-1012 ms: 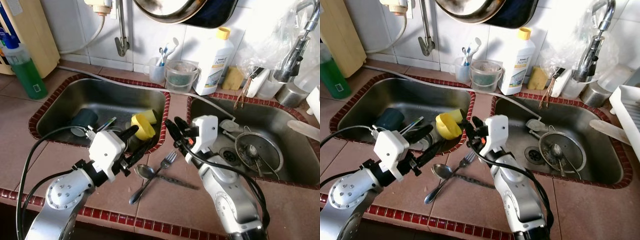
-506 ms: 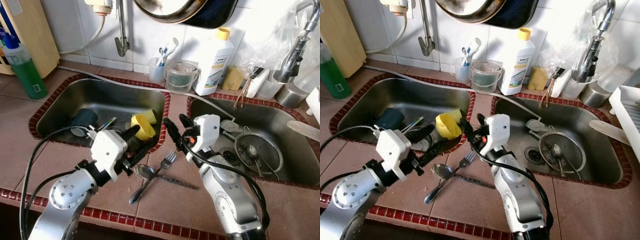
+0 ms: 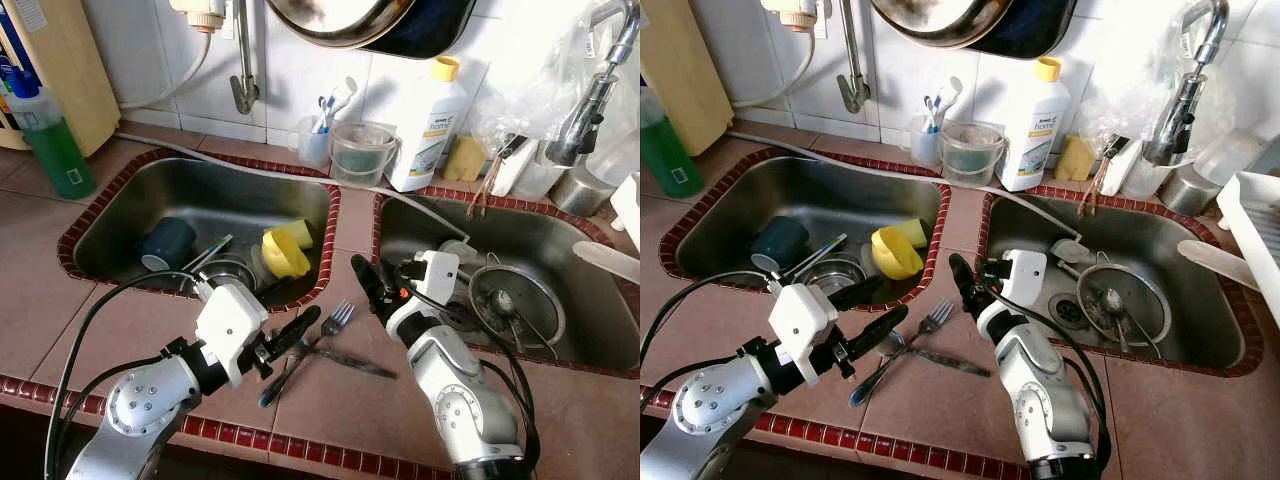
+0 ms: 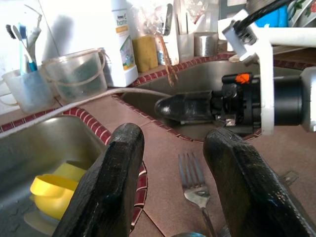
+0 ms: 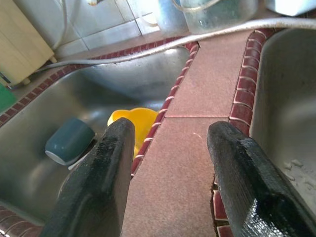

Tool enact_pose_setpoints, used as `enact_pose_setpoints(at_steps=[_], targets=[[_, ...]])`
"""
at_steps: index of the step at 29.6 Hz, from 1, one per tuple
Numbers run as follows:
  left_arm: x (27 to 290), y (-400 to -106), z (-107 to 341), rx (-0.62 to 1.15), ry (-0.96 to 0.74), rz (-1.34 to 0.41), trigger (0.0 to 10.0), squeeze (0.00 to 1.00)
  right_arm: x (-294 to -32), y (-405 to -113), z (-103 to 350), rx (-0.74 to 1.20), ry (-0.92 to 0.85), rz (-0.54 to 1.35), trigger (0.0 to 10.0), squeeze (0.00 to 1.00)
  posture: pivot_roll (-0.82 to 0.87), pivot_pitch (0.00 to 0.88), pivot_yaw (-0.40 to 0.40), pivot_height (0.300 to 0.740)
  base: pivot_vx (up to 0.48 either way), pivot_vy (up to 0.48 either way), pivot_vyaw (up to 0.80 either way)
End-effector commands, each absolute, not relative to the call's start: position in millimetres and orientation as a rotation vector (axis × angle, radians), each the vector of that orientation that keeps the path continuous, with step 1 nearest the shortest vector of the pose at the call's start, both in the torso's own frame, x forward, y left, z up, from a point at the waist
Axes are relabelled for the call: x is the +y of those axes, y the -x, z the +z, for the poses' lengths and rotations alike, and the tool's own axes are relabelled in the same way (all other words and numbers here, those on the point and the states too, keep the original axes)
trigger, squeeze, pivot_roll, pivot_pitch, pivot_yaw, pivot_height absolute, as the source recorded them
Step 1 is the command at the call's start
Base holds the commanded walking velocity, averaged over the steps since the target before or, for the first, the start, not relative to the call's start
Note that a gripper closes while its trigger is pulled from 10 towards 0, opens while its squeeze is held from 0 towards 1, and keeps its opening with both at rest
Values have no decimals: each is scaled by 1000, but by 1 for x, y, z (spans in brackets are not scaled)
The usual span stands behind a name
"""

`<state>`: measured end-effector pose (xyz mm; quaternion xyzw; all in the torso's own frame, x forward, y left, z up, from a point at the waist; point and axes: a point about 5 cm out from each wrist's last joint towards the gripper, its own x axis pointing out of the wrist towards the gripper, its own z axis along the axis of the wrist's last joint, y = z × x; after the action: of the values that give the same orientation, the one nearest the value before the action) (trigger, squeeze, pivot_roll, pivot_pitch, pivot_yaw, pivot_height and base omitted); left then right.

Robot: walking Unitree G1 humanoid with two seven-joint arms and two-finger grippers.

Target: Kitchen organization

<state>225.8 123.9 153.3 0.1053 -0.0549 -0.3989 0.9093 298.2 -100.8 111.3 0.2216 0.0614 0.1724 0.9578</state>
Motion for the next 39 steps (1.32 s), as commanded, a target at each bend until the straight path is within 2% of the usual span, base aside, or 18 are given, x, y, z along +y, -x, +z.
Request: enact_pose_setpoints(at_steps=[1,7,16,39], targets=[[121,-223,155,-124,-229,-835,10000,0,-101,-300,112,129,-465,362,10000,0,-44,60,-70,740,0,0,0],[119,-223,157,-133,-221,-822,10000,0,-86,-296,109,164,-457,485,10000,0,-41,71,-77,740,0,0,0],[119,-222,158,-136,-216,-812,10000,0,-80,-290,105,201,-498,531,10000,0,-41,83,-76,740,0,0,0],[120,-225,159,-139,-216,-810,10000,0,-84,-274,103,233,-545,457,10000,0,-55,92,-69,740,0,0,0]])
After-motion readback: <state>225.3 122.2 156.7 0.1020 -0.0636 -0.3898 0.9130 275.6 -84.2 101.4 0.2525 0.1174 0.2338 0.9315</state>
